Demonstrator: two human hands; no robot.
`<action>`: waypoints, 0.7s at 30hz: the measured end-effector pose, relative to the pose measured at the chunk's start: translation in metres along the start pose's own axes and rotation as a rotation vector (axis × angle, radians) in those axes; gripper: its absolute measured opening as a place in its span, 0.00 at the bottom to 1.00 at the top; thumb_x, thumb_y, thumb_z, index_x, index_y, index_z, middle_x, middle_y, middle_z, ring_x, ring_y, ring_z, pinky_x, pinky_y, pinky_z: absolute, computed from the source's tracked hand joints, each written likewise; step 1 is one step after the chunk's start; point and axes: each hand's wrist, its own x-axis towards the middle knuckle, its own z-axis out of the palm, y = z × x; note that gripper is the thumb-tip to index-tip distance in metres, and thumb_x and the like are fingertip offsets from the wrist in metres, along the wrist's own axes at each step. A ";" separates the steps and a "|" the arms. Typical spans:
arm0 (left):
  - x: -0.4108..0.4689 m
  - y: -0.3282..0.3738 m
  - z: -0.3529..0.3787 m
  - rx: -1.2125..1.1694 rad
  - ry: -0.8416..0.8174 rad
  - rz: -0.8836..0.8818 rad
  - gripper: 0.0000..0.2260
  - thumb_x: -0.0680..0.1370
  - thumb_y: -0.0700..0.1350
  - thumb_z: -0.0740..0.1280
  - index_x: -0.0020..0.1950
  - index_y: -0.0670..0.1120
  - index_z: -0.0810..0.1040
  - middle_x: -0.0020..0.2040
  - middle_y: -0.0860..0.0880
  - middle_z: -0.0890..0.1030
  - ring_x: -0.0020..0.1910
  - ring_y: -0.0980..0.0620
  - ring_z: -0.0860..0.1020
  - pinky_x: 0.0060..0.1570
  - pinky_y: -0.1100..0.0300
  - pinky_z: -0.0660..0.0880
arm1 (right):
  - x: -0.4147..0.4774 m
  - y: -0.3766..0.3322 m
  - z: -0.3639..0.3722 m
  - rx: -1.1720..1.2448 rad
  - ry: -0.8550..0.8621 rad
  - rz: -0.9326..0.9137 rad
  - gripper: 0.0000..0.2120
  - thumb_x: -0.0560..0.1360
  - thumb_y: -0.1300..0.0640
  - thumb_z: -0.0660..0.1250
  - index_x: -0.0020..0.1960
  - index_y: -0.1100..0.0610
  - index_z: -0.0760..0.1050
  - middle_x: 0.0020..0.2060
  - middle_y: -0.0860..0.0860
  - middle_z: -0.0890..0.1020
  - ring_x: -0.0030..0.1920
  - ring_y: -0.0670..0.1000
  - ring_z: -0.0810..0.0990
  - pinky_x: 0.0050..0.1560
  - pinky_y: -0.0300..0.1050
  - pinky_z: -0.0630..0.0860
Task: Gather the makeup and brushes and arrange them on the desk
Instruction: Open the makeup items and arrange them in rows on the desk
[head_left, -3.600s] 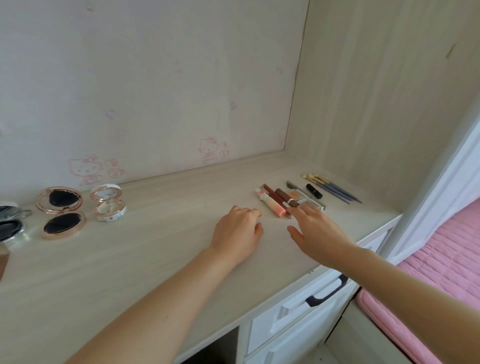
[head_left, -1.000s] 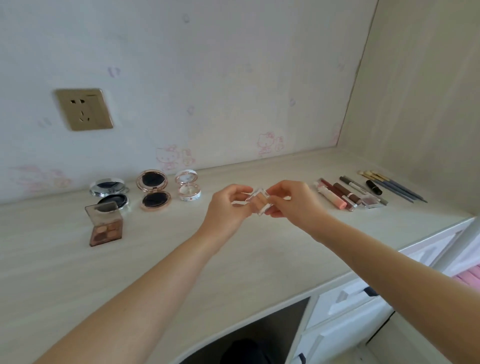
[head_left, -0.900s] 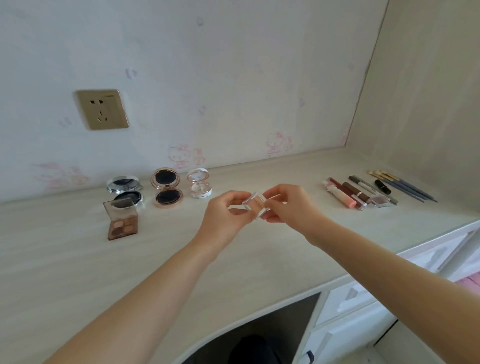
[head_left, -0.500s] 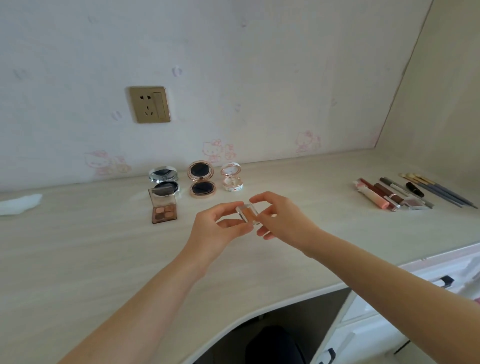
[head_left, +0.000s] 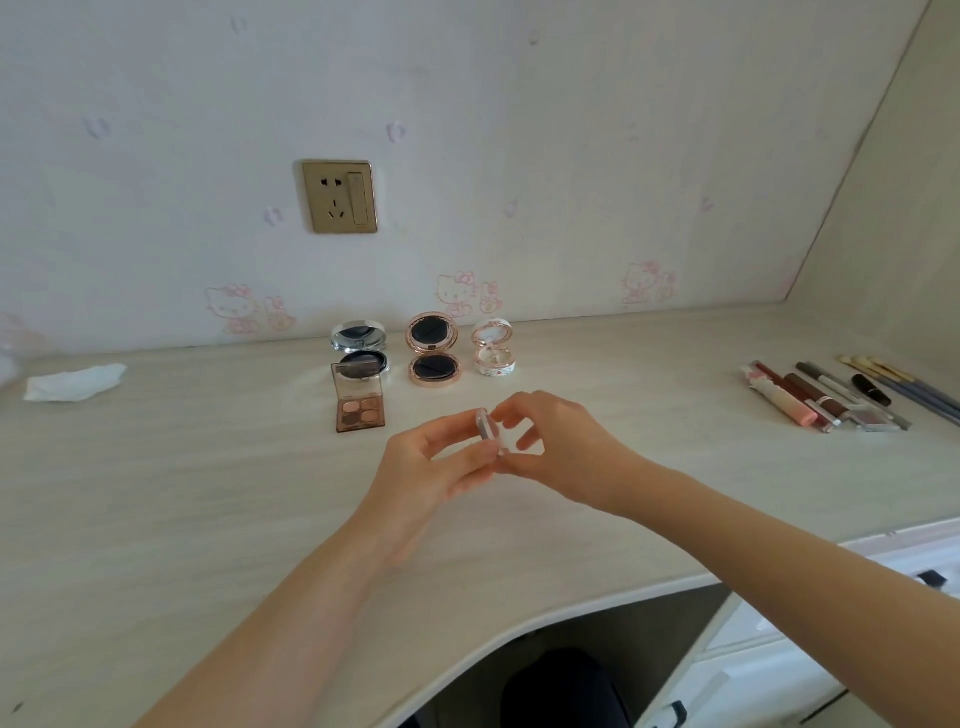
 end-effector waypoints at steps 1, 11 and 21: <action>0.000 0.001 0.000 -0.048 -0.020 -0.017 0.17 0.73 0.38 0.72 0.61 0.42 0.79 0.59 0.47 0.81 0.54 0.45 0.82 0.55 0.53 0.79 | 0.000 0.000 0.001 0.005 0.019 -0.022 0.18 0.72 0.45 0.70 0.59 0.48 0.73 0.54 0.45 0.76 0.48 0.44 0.78 0.46 0.34 0.74; 0.001 0.015 -0.005 -0.411 0.007 -0.227 0.17 0.69 0.39 0.71 0.57 0.36 0.80 0.55 0.38 0.82 0.48 0.41 0.83 0.47 0.53 0.81 | 0.005 -0.005 0.001 0.032 0.091 -0.167 0.15 0.72 0.49 0.72 0.56 0.49 0.74 0.50 0.43 0.77 0.49 0.43 0.77 0.47 0.40 0.78; -0.001 0.012 -0.009 -0.352 0.074 -0.245 0.15 0.70 0.34 0.71 0.56 0.34 0.80 0.52 0.37 0.83 0.45 0.41 0.83 0.45 0.54 0.82 | 0.002 -0.012 0.003 -0.009 -0.027 -0.172 0.21 0.72 0.44 0.71 0.61 0.48 0.69 0.56 0.43 0.76 0.51 0.42 0.76 0.49 0.36 0.76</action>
